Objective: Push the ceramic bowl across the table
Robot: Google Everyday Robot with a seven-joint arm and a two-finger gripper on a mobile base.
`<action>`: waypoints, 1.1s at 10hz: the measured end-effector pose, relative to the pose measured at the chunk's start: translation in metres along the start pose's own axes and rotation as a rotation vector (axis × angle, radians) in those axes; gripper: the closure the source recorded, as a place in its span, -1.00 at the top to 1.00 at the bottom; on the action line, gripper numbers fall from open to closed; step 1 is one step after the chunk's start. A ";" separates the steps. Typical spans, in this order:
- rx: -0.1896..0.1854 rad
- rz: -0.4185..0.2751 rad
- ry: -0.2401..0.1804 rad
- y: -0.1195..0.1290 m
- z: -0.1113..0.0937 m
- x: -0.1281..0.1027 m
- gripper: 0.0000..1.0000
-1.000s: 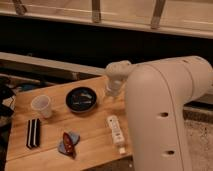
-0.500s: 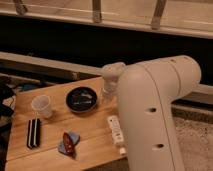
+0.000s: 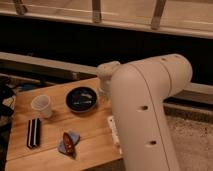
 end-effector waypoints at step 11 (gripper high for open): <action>0.031 -0.083 0.052 0.058 0.022 -0.011 -0.98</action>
